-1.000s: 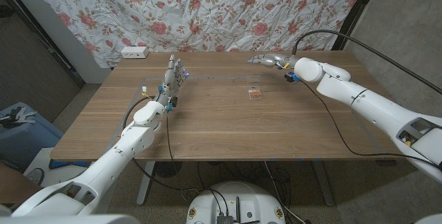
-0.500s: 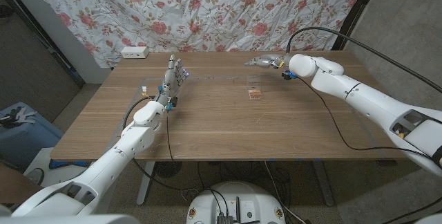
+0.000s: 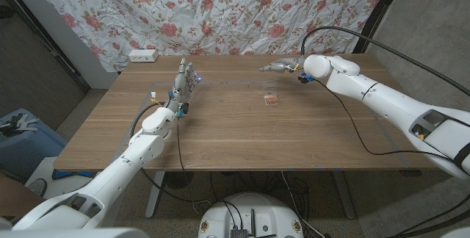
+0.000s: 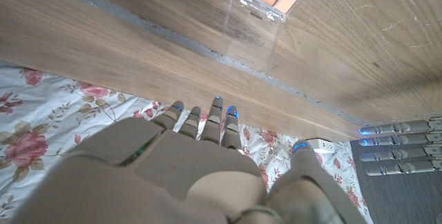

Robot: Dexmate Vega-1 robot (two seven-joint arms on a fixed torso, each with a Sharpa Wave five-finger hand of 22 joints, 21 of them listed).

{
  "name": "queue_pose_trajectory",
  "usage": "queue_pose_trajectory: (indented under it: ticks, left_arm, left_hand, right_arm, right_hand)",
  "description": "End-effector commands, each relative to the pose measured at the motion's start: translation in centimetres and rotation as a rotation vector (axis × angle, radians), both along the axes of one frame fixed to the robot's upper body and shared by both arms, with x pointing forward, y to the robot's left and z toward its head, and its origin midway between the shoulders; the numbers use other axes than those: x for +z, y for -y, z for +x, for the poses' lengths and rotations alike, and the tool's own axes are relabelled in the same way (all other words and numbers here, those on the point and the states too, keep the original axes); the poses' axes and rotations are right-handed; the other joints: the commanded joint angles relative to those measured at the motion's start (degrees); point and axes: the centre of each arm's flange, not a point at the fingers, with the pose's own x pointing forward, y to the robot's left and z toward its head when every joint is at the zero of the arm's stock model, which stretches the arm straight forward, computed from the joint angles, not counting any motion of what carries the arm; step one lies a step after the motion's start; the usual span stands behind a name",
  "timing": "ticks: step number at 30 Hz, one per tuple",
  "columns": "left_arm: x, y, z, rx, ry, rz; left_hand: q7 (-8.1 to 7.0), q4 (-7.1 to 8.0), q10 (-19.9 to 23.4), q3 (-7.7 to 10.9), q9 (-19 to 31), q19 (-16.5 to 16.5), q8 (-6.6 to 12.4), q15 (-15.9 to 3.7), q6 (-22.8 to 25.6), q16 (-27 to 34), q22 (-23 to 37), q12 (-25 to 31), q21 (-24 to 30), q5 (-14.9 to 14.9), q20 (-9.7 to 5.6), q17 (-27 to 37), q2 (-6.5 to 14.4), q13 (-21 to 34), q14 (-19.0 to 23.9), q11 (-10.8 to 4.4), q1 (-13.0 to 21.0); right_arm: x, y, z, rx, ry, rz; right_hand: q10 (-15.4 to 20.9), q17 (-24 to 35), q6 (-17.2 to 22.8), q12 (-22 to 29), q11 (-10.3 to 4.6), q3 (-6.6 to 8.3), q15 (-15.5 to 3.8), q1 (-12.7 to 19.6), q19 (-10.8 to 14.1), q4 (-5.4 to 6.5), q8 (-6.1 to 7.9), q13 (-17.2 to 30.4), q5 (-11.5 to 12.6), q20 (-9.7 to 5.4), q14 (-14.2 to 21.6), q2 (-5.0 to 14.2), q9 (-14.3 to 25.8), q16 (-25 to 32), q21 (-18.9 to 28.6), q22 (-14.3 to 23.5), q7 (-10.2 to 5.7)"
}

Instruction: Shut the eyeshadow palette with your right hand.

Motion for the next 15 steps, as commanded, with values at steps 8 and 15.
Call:
queue_pose_trajectory:
  ticks: [8, 15]
  left_arm:
    - [0.0, -0.01, -0.01, 0.0, 0.0, 0.0]
    - [0.0, -0.01, -0.01, 0.0, 0.0, 0.0]
  left_hand:
    - [-0.52, 0.1, 0.0, 0.03, 0.2, 0.5, 0.34, -4.05, 0.0, 0.4, 0.2, 0.3, 0.4, 0.2, -0.56, 0.2, 0.3, 0.2, -0.6, -0.52, -0.1]
    - [-0.52, 0.11, 0.0, 0.06, 0.2, 0.5, 0.34, -4.03, 0.1, 0.4, 0.2, 0.3, 0.4, 0.2, -0.55, 0.2, 0.2, 0.2, -0.6, -0.4, -0.1]
  right_arm:
    - [0.02, -0.43, 0.78, -0.051, -0.053, -0.075]
    - [-0.14, -0.8, 0.68, -0.059, -0.06, -0.105]
  right_hand:
    - [1.8, 0.0, 2.1, 0.7, 0.15, 0.01, 0.2, -0.7, -0.2, 0.66, 0.93, 0.2, 0.5, 0.67, 0.6, 1.36, 0.2, 0.6, 0.4, 0.3, 1.17]
    - [3.3, -0.1, 3.0, 1.1, 0.16, -0.04, 0.45, -0.8, -0.1, 0.96, 1.12, 0.3, 0.6, 0.76, 1.7, 1.17, 0.3, 0.9, 0.5, 0.3, 1.19]
